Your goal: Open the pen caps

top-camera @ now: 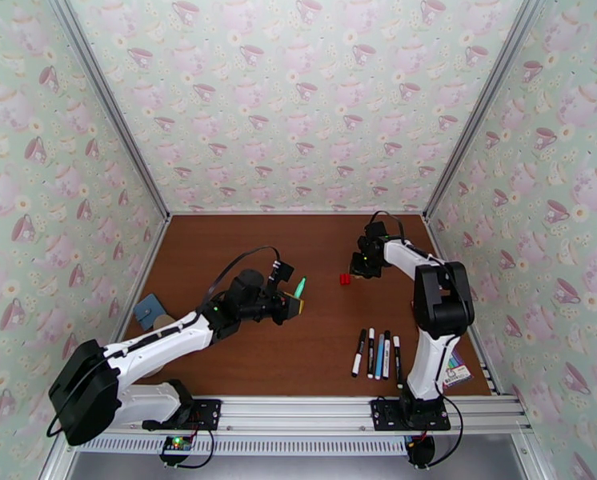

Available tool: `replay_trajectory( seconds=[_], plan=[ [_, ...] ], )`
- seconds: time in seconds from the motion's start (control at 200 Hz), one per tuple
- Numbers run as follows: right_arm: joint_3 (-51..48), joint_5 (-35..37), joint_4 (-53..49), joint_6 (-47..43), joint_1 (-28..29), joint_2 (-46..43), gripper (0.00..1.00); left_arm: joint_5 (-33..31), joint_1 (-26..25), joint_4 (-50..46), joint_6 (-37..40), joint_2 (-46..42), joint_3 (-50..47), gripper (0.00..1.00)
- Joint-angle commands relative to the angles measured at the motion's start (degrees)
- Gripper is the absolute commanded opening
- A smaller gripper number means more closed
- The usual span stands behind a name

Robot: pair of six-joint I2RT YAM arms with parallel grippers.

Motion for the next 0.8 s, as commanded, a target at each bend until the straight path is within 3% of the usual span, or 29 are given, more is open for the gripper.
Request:
replay_trajectory(
  seconds=[0.0,0.551,0.791],
  plan=[
    [2.0,-1.3,-0.8,-1.2,-0.3,1.8,0.15,-1.0,0.4,-0.5,0.1,0.4,0.1,0.0],
    [1.1,-2.9,0.4,-0.9,-0.7,2.9,0.28,-1.0,0.4,-0.8,-0.1,0.8,0.0,0.0],
    [0.0,-3.7,1.2,-0.3,-0.6,1.8,0.29,-1.2,0.4,-0.8,-0.4,0.6,-0.4,0.0]
  ],
)
